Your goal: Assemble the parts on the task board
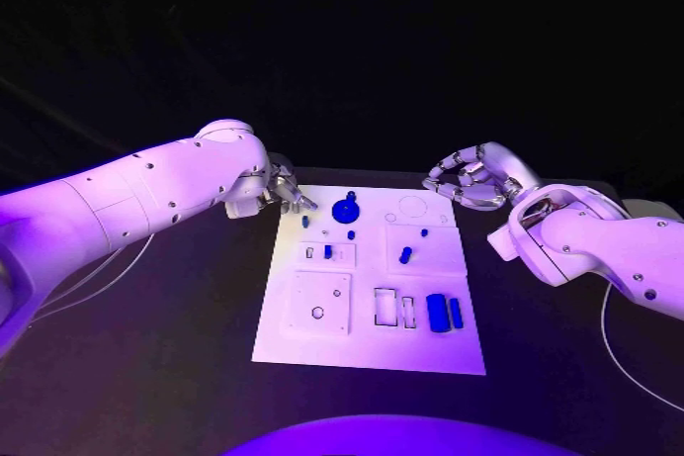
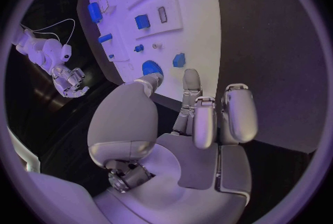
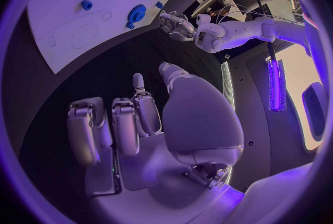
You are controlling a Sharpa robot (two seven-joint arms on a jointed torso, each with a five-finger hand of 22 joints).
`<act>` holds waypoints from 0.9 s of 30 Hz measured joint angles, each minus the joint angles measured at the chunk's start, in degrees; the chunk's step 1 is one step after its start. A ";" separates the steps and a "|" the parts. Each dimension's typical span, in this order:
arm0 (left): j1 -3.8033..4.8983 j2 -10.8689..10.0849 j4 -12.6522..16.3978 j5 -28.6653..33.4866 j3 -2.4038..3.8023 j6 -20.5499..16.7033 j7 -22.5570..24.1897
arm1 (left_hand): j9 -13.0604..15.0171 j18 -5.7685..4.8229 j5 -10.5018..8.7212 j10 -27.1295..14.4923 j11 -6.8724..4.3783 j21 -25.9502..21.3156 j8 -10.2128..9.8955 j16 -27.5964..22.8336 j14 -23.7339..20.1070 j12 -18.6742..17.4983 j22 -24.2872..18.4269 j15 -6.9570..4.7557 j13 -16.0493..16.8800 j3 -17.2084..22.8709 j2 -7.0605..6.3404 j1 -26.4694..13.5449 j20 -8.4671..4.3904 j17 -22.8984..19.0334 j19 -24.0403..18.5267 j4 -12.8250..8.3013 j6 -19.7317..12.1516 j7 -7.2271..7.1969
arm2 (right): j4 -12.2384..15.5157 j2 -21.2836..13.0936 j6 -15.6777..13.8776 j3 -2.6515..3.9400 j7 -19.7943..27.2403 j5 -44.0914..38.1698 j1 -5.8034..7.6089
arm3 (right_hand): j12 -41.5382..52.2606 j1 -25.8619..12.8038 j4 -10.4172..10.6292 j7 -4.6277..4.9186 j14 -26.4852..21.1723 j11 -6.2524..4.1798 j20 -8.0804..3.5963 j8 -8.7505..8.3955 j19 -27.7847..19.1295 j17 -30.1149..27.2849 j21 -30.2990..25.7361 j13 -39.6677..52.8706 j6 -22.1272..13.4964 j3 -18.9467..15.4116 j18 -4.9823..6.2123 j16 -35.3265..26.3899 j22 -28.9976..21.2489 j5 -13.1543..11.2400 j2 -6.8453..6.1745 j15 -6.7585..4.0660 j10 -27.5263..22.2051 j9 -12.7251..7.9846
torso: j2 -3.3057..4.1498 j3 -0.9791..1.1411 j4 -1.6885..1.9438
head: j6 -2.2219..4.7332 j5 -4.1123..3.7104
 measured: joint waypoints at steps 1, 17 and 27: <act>-0.09 0.10 -0.10 0.06 -0.06 0.12 -0.01 | -0.01 0.00 0.00 0.00 0.00 0.00 0.00 0.00 0.00 0.00 0.08 0.00 0.00 0.00 0.00 0.00 0.08 0.00 0.09 0.00 0.00 0.00 | -0.02 0.02 0.00 0.00 0.00 0.00 0.00 | 0.00 0.00 0.00 0.00 0.00 0.00 0.00 0.00 0.00 0.00 0.00 0.00 0.00 0.00 0.00 0.00 0.00 0.00 0.00 0.00 0.00 0.00 | 0.00 0.00 0.00 | 0.02 -0.04; -0.60 0.85 -1.06 0.55 -0.27 1.82 -0.03 | -0.48 -0.01 0.00 0.62 -0.21 0.44 0.00 0.23 0.00 0.62 0.91 0.00 0.43 -0.15 0.71 0.71 -0.12 -0.01 0.28 -0.16 1.11 -0.31 | -0.12 0.20 0.01 0.01 -0.04 0.00 0.00 | 0.00 0.00 0.00 0.00 -0.21 0.00 0.00 0.00 0.00 -0.01 0.00 -0.01 0.00 0.00 0.00 0.00 -0.01 0.00 0.00 -0.21 0.00 0.03 | 0.00 -0.01 -0.03 | -0.18 -0.13; -0.77 1.14 -1.67 0.67 -0.29 1.89 0.03 | -0.99 0.00 0.00 0.62 -0.21 0.67 0.00 0.23 0.00 1.06 1.14 0.00 0.39 0.03 2.43 3.05 -0.13 -0.01 0.28 -0.34 1.53 -0.33 | -0.11 0.24 0.01 -0.01 -0.04 0.00 0.00 | 0.00 0.00 0.00 0.00 -0.21 0.00 0.00 0.23 0.00 -0.01 0.00 -0.01 0.00 0.00 0.00 0.00 -0.02 0.24 0.00 -0.21 0.00 0.04 | -0.02 0.00 -0.02 | -0.28 -0.10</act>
